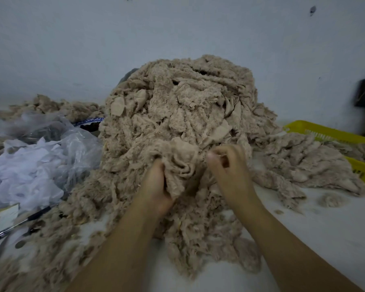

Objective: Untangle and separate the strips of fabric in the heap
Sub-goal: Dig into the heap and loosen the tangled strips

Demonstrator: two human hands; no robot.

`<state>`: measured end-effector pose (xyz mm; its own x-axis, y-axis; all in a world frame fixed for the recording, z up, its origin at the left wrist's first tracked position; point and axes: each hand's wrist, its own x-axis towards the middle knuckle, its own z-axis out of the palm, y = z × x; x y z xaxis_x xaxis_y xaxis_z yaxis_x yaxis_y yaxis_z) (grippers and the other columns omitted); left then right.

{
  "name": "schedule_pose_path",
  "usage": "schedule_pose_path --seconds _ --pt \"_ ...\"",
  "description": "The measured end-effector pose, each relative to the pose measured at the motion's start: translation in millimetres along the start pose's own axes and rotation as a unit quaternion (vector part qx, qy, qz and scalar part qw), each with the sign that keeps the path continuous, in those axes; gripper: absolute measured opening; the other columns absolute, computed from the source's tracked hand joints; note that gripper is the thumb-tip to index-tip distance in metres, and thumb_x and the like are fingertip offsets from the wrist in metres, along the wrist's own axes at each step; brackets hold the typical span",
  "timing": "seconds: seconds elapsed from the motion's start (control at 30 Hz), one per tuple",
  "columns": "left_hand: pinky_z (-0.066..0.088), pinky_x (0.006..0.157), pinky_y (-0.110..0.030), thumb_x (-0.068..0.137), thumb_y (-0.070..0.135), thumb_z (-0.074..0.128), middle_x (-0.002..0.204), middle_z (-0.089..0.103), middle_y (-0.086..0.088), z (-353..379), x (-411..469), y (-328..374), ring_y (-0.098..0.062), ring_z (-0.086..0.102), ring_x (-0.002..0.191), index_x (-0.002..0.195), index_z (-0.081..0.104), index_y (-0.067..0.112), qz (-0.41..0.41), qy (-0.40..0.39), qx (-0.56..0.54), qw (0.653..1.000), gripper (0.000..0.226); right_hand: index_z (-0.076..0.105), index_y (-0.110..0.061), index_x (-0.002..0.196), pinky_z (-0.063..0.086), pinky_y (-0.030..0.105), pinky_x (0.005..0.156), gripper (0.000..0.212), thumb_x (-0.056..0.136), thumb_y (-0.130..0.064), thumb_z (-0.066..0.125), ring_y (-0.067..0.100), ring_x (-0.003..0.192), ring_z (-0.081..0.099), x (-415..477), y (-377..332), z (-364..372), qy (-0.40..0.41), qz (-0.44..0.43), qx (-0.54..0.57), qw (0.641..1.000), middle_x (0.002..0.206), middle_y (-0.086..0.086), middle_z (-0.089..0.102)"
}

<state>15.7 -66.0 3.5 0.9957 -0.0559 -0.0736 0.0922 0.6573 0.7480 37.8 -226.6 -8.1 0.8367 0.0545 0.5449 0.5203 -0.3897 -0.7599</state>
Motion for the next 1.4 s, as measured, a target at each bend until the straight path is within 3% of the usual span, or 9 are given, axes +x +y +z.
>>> schedule_pose_path --seconds 0.2,0.4,0.5,0.57,0.7,0.83,1.07,1.2,1.4 --pt "0.056 0.062 -0.031 0.099 0.024 0.054 0.084 0.072 -0.012 7.1 -1.3 -15.6 -0.021 0.069 0.071 0.075 0.078 0.013 0.01 0.057 0.211 0.976 0.036 0.054 -0.021 0.129 0.045 0.023 0.08 0.052 0.087 -0.052 0.05 -0.005 0.094 0.048 -10.3 -1.4 22.5 -0.192 -0.068 -0.086 0.975 0.118 -0.022 0.036" --pt "0.056 0.089 -0.027 0.09 0.024 0.064 0.122 0.071 0.003 2.9 2.2 -21.2 -0.012 0.067 0.111 0.13 0.06 0.022 0.041 -0.091 0.2 0.975 0.04 0.06 -0.049 0.087 0.048 0.014 0.066 0.036 0.094 -0.014 0.057 0.004 0.075 0.061 2.1 8.1 9.1 -0.087 0.044 0.082 0.992 0.08 -0.019 0.066" --pt "0.055 0.088 -0.026 0.089 0.015 0.056 0.129 0.063 0.008 -1.5 4.7 -18.3 -0.007 0.066 0.112 0.124 0.062 0.033 0.059 -0.07 0.233 0.968 0.041 0.068 -0.035 0.099 0.054 0.026 0.065 0.014 0.096 -0.044 0.057 0.006 0.077 0.068 24.2 12.6 -27.0 0.109 0.157 0.448 0.873 0.091 -0.009 0.069" --pt "0.055 0.084 -0.023 0.096 0.01 0.053 0.125 0.065 0.01 -1.0 6.2 -18.1 -0.006 0.067 0.108 0.119 0.065 0.034 0.066 -0.048 0.249 0.965 0.035 0.055 -0.025 0.13 0.057 0.03 0.078 0.054 0.091 -0.062 0.051 0.014 0.094 0.072 28.6 23.9 -40.3 0.151 0.202 0.536 0.806 0.112 -0.009 0.063" --pt "0.053 0.083 -0.022 0.098 0.018 0.056 0.11 0.07 0.018 -2.1 7.3 -24.8 -0.003 0.067 0.1 0.113 0.065 0.038 0.079 -0.02 0.363 0.928 0.027 0.06 -0.028 0.119 0.048 0.021 0.072 0.029 0.1 -0.046 0.048 0.004 0.084 0.063 17.5 37.3 -21.7 0.041 0.225 0.109 0.967 0.104 -0.006 0.066" --pt "0.048 0.083 -0.014 0.096 0.04 0.062 0.12 0.061 0.025 -8.8 8.4 -27.9 0.008 0.059 0.105 0.118 0.057 0.044 0.072 -0.018 0.471 0.879 0.023 0.053 -0.022 0.133 0.043 0.022 0.073 0.037 0.097 -0.027 0.047 0.008 0.097 0.052 11.7 41.3 -7.4 -0.146 0.119 -0.184 0.965 0.131 0.0 0.048" --pt "0.04 0.07 -0.009 0.093 0.046 0.063 0.101 0.054 0.023 -10.8 14.5 -33.8 0.009 0.054 0.09 0.112 0.062 0.038 0.104 -0.035 0.615 0.781 0.02 0.054 -0.019 0.097 0.045 0.015 0.069 0.006 0.1 -0.017 0.05 0.005 0.083 0.054 7.3 30.7 2.0 -0.096 0.043 -0.127 0.986 0.099 -0.003 0.052" --pt "0.044 0.058 -0.019 0.098 0.032 0.06 0.075 0.059 0.002 -10.0 12.5 -30.9 -0.013 0.056 0.067 0.075 0.061 0.025 0.118 0.007 0.47 0.874 0.023 0.049 -0.034 0.103 0.041 0.005 0.063 0.009 0.101 -0.025 0.051 -0.015 0.081 0.053 5.9 14.3 2.3 -0.064 0.025 -0.019 0.997 0.091 -0.018 0.055" --pt "0.056 0.088 -0.04 0.1 0.03 0.053 0.111 0.074 -0.012 -3.4 8.6 -12.3 -0.027 0.072 0.103 0.106 0.076 0.01 0.005 0.035 0.194 0.98 0.031 0.055 -0.012 0.1 0.034 0.015 0.054 0.012 0.1 -0.024 0.054 0.012 0.074 0.053 4.3 18.3 8.0 -0.163 0.052 -0.075 0.982 0.084 -0.004 0.054"
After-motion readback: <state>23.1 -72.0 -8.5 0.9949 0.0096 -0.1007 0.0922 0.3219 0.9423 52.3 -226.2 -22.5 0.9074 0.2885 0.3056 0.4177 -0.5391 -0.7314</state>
